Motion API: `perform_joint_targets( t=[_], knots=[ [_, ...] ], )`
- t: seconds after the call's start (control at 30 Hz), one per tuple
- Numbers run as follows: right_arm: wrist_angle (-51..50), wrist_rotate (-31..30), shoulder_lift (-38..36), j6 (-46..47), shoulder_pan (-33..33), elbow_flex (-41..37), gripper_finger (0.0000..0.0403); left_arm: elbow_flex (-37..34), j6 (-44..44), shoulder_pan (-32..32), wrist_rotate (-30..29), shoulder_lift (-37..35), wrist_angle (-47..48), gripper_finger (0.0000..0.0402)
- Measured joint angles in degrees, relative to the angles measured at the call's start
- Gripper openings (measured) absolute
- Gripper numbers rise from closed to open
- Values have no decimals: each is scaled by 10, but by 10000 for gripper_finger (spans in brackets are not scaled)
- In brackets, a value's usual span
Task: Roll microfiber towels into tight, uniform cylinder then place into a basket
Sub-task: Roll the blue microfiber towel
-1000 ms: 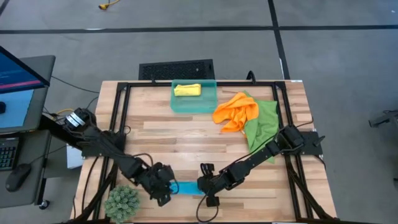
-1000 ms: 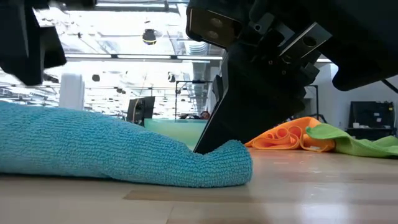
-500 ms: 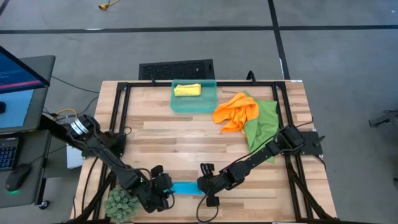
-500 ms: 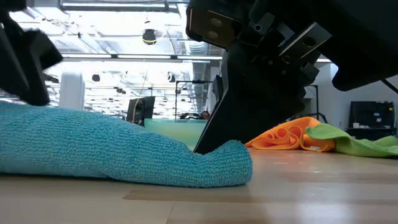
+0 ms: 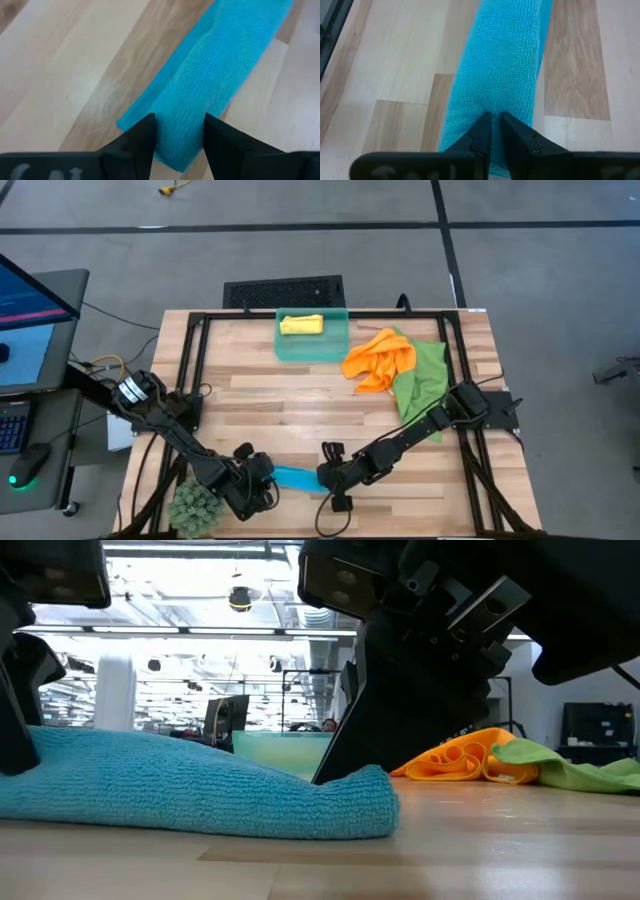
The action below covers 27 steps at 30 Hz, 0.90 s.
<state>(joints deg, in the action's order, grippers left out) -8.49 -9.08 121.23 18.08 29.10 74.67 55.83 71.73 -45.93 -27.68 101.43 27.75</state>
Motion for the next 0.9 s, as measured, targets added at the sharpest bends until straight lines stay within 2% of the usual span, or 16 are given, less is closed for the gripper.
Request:
perform_joint_targets(
  t=[0.2,0.33,0.43,0.57,0.67,0.9],
  knots=[
    [0,2,0,0,0,0,67,-10,62,-11,-12,0,18,143],
    [0,14,0,0,0,0,67,-44,113,-10,-25,-1,1,143],
    [0,15,0,0,0,0,66,-89,127,-9,-38,-5,-83,143],
    [-2,15,0,-1,0,0,61,-143,86,-10,-62,-4,-240,143],
    [-2,16,0,-5,0,0,56,-168,67,-13,-80,-3,-317,143],
    [-1,17,0,-5,0,0,47,-193,79,-13,-89,-2,-358,132]
  ],
)
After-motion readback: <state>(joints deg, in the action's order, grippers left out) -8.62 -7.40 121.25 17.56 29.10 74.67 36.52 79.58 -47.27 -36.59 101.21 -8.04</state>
